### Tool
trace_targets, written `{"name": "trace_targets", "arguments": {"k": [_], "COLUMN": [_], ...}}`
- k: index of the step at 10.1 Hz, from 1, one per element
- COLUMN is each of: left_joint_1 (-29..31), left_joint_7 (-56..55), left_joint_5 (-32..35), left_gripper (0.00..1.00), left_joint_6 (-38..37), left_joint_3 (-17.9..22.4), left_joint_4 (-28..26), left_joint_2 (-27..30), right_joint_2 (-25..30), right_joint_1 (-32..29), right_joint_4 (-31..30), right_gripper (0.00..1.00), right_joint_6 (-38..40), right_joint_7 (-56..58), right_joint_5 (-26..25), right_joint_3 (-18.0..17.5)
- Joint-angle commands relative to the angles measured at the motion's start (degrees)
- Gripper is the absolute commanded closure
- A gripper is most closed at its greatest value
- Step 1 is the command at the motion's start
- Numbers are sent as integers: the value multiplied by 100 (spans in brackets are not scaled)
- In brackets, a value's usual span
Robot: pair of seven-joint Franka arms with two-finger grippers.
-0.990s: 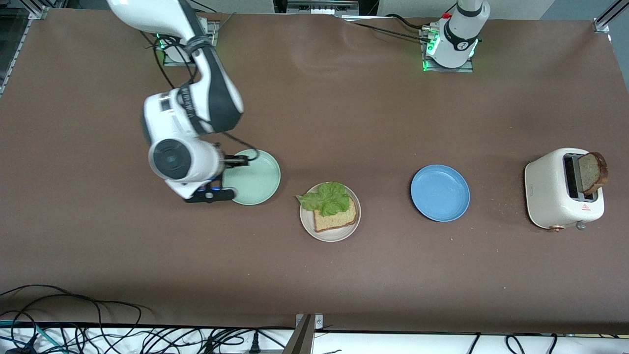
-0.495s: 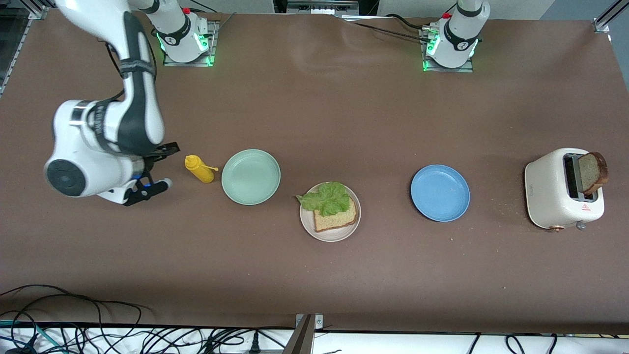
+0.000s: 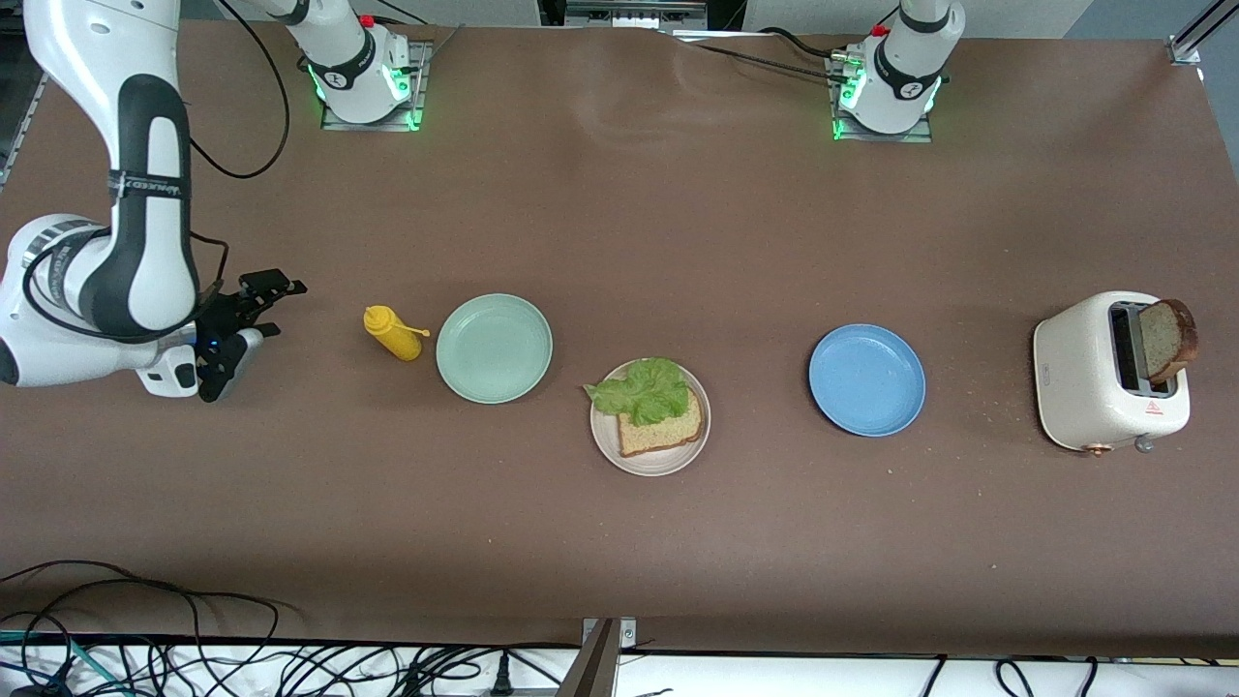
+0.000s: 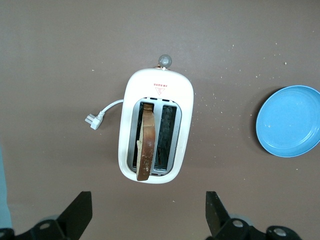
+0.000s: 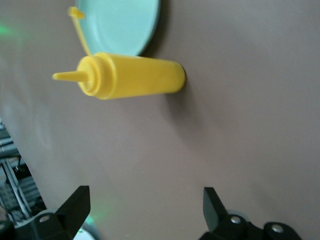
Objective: Make sandwich on beige plate with both arms
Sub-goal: 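Open the right gripper and move it back toward the mustard bottle, then grasp the yellow mustard bottle with the right gripper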
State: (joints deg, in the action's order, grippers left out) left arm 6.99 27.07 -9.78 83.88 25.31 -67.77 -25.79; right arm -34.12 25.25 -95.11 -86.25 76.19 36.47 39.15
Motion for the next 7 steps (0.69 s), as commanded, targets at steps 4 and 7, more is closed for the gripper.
{"name": "trace_targets", "arguments": {"k": [4, 7], "left_joint_1": [-14, -14], "left_joint_7": [97, 97], "left_joint_5": [-138, -138], "left_gripper": [0, 0], "left_joint_6": [-64, -64], "left_joint_3": [27, 27], "left_joint_4": [-35, -35], "left_joint_2": [48, 48], "right_joint_2": [-743, -1429], "right_joint_1": [-459, -600], "right_joint_4": [-7, -7], "right_gripper": [0, 0], "right_joint_6": [668, 1303], "right_joint_7": [3213, 4691], "right_joint_5": [2123, 3154], "right_joint_3": [-74, -118]}}
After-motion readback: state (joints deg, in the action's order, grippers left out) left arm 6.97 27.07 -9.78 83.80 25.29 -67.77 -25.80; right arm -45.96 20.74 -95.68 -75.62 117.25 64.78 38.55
